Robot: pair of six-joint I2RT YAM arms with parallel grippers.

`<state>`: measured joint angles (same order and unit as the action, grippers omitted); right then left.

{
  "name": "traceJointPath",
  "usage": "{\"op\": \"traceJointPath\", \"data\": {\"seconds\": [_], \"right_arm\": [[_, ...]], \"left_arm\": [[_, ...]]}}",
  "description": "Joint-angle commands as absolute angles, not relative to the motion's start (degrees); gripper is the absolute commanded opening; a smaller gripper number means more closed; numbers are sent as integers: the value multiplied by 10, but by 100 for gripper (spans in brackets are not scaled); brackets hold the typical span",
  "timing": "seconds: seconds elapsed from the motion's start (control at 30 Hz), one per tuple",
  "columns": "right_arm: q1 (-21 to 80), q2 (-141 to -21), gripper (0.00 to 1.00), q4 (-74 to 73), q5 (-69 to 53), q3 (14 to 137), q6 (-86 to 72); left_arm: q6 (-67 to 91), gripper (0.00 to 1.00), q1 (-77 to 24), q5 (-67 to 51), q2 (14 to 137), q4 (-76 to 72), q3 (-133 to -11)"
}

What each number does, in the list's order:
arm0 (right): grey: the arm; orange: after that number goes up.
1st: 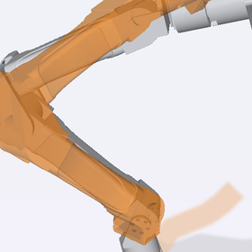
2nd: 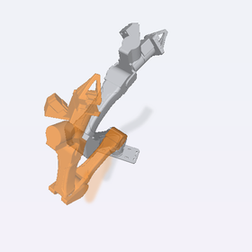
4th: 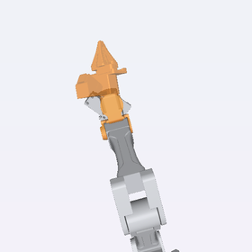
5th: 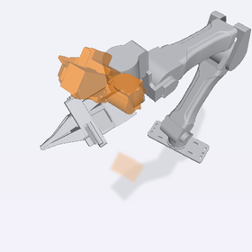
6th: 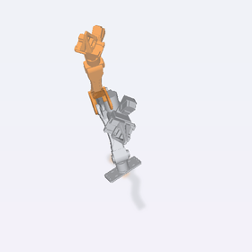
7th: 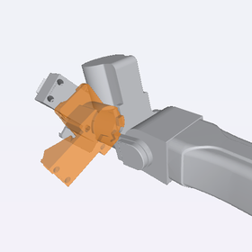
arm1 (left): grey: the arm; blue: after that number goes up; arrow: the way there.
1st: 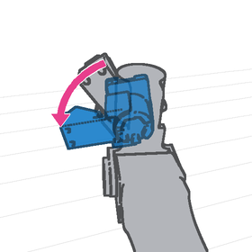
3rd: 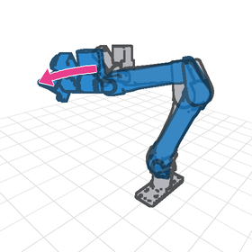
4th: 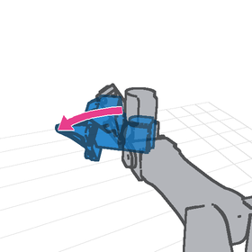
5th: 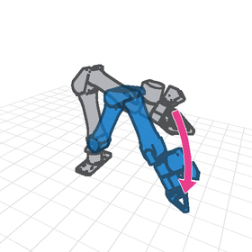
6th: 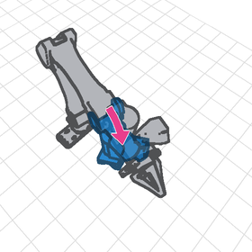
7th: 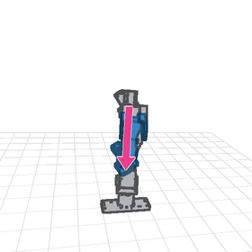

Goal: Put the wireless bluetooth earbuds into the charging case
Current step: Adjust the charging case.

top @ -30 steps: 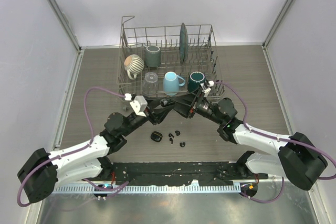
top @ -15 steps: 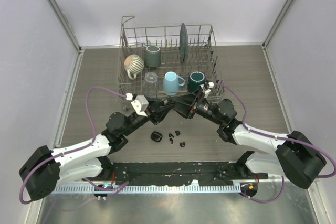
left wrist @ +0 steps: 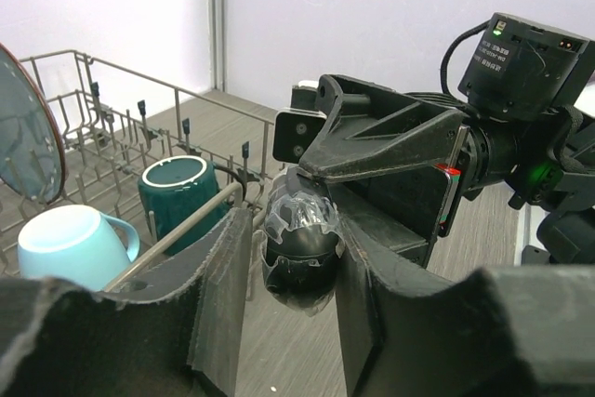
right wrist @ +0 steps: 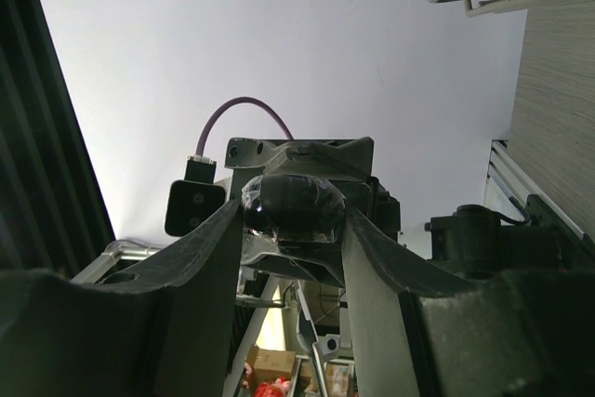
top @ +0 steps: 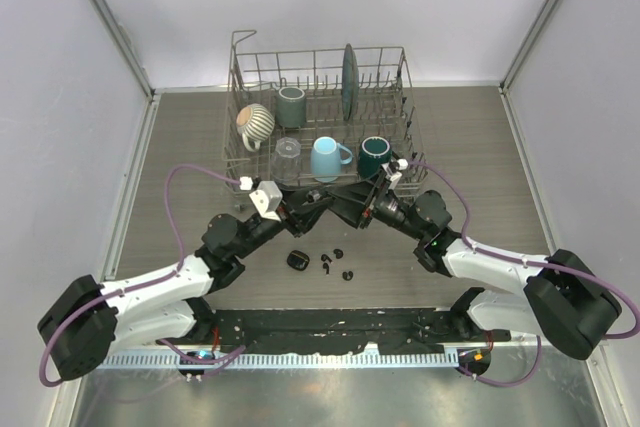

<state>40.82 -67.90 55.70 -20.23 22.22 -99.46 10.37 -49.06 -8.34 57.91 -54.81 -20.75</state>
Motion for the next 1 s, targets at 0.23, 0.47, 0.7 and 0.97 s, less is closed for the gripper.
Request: {"op": "traceJointPath", "data": {"seconds": [0.23,0.47,0.7,0.97], "right_arm": [[410,-679,1,598,-200,227,-998],[411,-680,1,603,-199,229,-1001],[411,-683,1,606,-201,227,-1004],[411,-677,55,606,-212,224,-958]], "left_arm": [[111,43,-490,-85,592,-593,-221],[110,47,-490,-88,591,-591,-221],[107,21,-490,-90,594,-591,-223],[105,0,-491,-77,603,-613,-219]]}}
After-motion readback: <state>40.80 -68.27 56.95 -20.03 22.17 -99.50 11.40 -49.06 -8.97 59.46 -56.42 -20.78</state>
